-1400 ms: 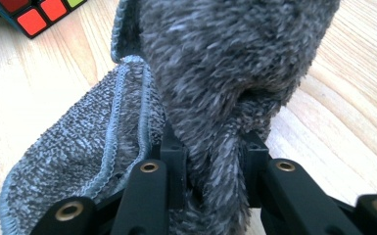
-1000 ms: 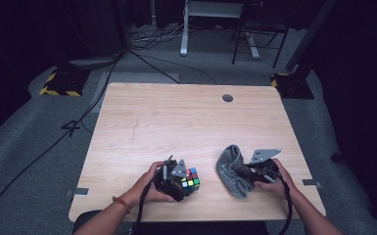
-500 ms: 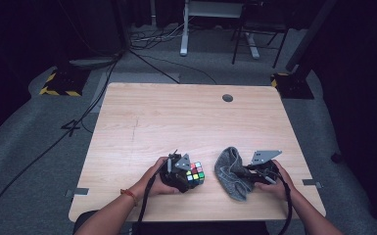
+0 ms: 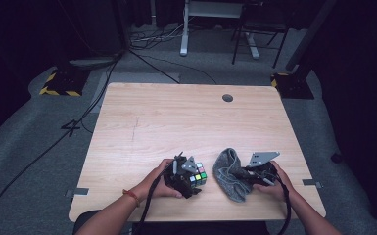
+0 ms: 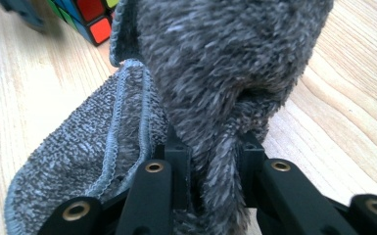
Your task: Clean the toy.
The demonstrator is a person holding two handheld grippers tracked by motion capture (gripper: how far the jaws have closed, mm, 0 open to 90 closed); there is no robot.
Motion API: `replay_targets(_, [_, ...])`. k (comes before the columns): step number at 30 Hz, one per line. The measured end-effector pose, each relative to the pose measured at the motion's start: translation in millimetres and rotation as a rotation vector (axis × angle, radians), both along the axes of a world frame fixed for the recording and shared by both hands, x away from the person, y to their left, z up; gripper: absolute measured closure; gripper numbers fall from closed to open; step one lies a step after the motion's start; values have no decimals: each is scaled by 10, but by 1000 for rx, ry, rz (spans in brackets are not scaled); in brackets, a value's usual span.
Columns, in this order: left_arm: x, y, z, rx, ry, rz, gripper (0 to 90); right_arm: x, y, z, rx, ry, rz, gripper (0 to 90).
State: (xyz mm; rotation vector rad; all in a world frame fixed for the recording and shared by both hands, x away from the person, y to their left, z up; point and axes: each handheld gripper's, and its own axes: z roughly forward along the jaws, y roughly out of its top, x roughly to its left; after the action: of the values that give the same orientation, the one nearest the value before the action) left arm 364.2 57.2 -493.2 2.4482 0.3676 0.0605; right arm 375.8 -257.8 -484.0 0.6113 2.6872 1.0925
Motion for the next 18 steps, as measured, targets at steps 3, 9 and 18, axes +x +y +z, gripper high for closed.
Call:
replay_targets(3, [-71, 102, 18, 0, 10, 10, 168, 3, 8, 0, -5, -1, -2, 735])
replay_targets(9, [-252, 231, 69, 12, -2, -35, 243, 15, 4, -3, 0, 9, -6, 723])
replay_targets(18, [-89, 164, 47, -61, 22, 47, 147, 15, 6, -4, -1, 7, -12, 717])
